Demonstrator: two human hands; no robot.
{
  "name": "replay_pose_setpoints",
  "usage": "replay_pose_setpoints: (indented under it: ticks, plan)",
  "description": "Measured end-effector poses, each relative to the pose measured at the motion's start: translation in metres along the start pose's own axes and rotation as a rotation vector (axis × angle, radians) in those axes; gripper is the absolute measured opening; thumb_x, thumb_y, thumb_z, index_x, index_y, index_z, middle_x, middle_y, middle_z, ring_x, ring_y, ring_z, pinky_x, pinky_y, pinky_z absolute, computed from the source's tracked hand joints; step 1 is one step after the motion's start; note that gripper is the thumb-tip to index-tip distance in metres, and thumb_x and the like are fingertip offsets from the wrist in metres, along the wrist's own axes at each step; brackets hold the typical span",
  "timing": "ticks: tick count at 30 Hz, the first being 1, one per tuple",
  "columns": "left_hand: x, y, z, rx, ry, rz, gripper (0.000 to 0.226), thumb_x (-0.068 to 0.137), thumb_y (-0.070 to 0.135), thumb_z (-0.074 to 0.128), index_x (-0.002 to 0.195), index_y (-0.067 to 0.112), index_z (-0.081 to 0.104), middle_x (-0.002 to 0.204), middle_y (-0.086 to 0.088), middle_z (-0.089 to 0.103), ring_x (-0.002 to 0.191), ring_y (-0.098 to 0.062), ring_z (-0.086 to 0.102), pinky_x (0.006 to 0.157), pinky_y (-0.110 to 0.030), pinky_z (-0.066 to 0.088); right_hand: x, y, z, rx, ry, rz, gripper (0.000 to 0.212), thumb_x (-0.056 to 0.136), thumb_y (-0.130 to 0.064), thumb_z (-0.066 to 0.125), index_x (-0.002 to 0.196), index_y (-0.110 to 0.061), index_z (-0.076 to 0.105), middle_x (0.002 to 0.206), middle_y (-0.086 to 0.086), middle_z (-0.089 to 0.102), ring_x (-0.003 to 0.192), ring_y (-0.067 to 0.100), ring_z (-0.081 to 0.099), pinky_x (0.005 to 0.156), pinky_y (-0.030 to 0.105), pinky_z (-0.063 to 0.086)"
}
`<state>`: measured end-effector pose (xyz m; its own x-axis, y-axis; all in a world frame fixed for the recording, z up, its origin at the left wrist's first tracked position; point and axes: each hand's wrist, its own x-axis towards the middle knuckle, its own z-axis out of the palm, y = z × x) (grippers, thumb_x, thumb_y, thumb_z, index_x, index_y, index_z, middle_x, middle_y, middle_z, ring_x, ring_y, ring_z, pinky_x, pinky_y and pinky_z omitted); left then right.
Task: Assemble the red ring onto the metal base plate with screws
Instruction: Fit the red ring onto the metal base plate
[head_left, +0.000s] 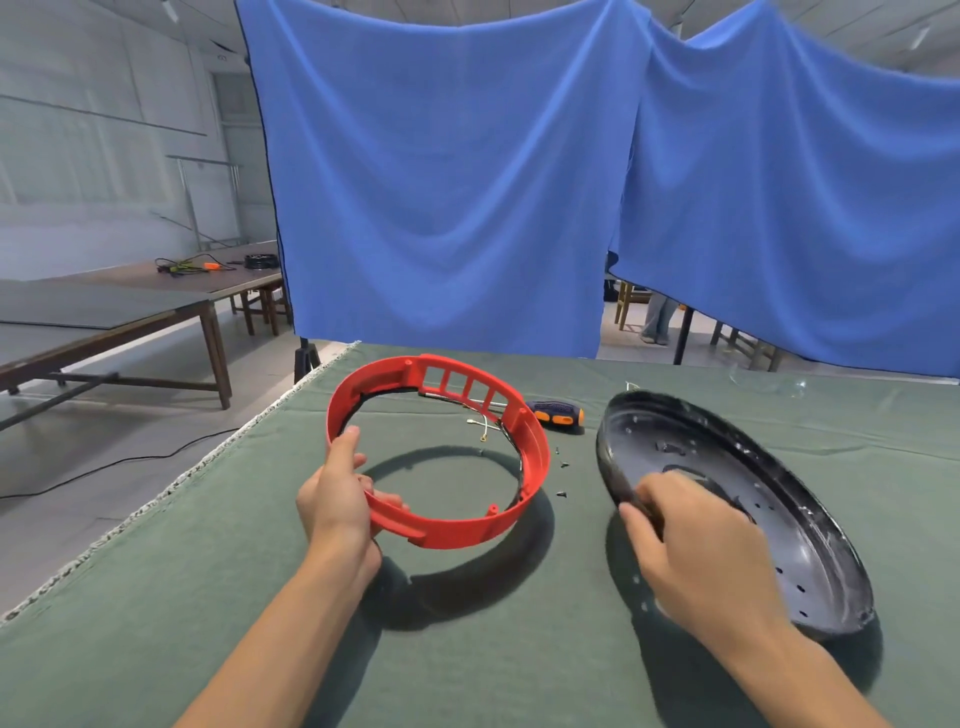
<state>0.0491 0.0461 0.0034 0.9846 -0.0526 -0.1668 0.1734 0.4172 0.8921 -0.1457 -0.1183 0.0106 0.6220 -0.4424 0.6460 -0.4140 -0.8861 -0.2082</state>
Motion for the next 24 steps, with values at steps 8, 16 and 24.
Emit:
replay_pose_setpoints:
  ticks: [8, 16, 24]
  plan:
    - [-0.005, -0.009, 0.006, -0.070, -0.286, -0.121, 0.038, 0.085, 0.046, 0.060, 0.090, 0.008, 0.055, 0.042, 0.001, 0.031, 0.027, -0.014, 0.034, 0.034, -0.021, 0.036, -0.001, -0.013, -0.001, 0.128, 0.248, -0.185, 0.009, 0.081, -0.018, 0.061, 0.073, -0.016, 0.060, 0.066, -0.006, 0.052, 0.053, 0.014, 0.047, 0.043, 0.023, 0.035]
    - [-0.012, -0.006, 0.007, -0.157, -0.498, -0.145, 0.051, 0.075, 0.051, 0.058, 0.109, 0.013, 0.057, 0.046, 0.000, 0.030, 0.030, -0.014, 0.034, 0.035, -0.020, 0.034, 0.001, 0.002, 0.004, 0.203, 0.328, -0.228, 0.022, 0.089, -0.026, 0.049, 0.077, -0.012, 0.063, 0.068, -0.007, 0.053, 0.062, 0.012, 0.043, 0.052, 0.023, 0.038]
    - [-0.002, 0.000, 0.004, -0.227, -0.310, -0.583, 0.043, 0.089, 0.042, 0.057, 0.082, 0.000, 0.050, 0.037, -0.001, 0.037, 0.024, -0.007, 0.036, 0.030, -0.011, 0.034, 0.002, 0.007, 0.004, 0.206, 0.361, -0.214, 0.023, 0.088, -0.025, 0.051, 0.078, -0.008, 0.063, 0.068, 0.000, 0.054, 0.060, 0.015, 0.047, 0.052, 0.030, 0.035]
